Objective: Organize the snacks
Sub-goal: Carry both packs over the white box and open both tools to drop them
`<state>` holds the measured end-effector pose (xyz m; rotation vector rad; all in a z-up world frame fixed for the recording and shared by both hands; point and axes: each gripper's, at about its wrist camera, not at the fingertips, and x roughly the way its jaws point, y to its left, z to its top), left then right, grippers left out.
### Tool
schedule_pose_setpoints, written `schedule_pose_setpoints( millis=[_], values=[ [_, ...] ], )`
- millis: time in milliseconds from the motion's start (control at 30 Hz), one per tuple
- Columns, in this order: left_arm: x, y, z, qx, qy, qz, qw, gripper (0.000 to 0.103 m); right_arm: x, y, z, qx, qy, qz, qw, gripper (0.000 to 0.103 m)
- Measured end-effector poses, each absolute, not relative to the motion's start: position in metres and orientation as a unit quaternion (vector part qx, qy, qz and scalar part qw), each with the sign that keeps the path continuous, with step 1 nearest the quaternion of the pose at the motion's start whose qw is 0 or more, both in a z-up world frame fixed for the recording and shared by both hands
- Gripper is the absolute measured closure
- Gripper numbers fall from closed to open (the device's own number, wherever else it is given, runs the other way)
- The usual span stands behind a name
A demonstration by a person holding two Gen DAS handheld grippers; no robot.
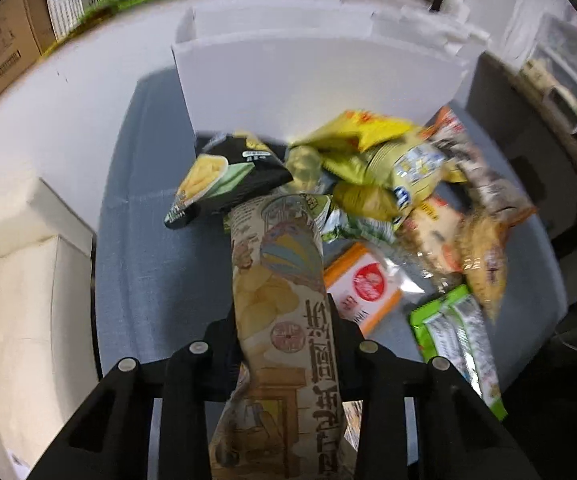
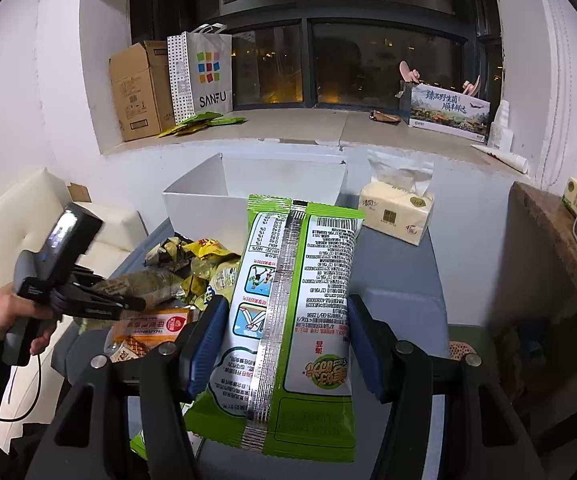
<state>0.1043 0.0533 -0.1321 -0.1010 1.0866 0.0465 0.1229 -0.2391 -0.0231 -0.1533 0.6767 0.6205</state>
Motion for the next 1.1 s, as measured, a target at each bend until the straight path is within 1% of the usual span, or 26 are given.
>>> schedule_pose_setpoints(
  millis=[200, 300, 400, 533, 667, 767, 833, 933, 1067, 1100],
  values=[
    [0.042, 0.046, -0.092, -0.054, 0.42, -0.004, 0.906, 0.065, 0.115, -0.241, -0.028, -0.061, 0.325, 0.31, 0.891, 0.039],
    [0.033, 0.049, -0.054, -0.062, 0.356, -0.008, 0.933, 0.065, 0.114, -0.242, -0.026, -0.048, 0.314, 0.317, 0.894, 0.039],
    [0.047, 0.049, -0.027, -0.054, 0.294, -0.004, 0.954, 0.065, 0.122, -0.241, -0.021, -0.025, 0.305, 0.322, 0.896, 0.039],
    [0.092, 0.054, 0.011, -0.06, 0.253, -0.015, 0.965, 0.065, 0.148, -0.229, -0.006, -0.012, 0.298, 0.33, 0.896, 0.039],
    [0.167, 0.062, 0.029, -0.056, 0.253, -0.005, 0.966, 0.065, 0.198, -0.202, 0.014, -0.008, 0.287, 0.325, 0.901, 0.039],
    [0.227, 0.072, 0.025, -0.058, 0.277, 0.013, 0.959, 0.065, 0.247, -0.167, 0.022, -0.015, 0.29, 0.315, 0.904, 0.039],
    [0.269, 0.078, 0.013, -0.06, 0.298, 0.026, 0.952, 0.065, 0.275, -0.148, 0.02, -0.02, 0.308, 0.308, 0.9, 0.039],
    [0.308, 0.086, -0.007, -0.07, 0.322, 0.044, 0.943, 0.065, 0.322, -0.119, 0.01, -0.023, 0.338, 0.302, 0.891, 0.039],
    [0.338, 0.088, -0.033, -0.066, 0.348, 0.058, 0.933, 0.064, 0.364, -0.085, -0.012, -0.056, 0.365, 0.293, 0.882, 0.039],
    [0.34, 0.088, -0.039, -0.063, 0.355, 0.06, 0.931, 0.063, 0.369, -0.082, -0.015, -0.058, 0.371, 0.293, 0.879, 0.039]
  ],
)
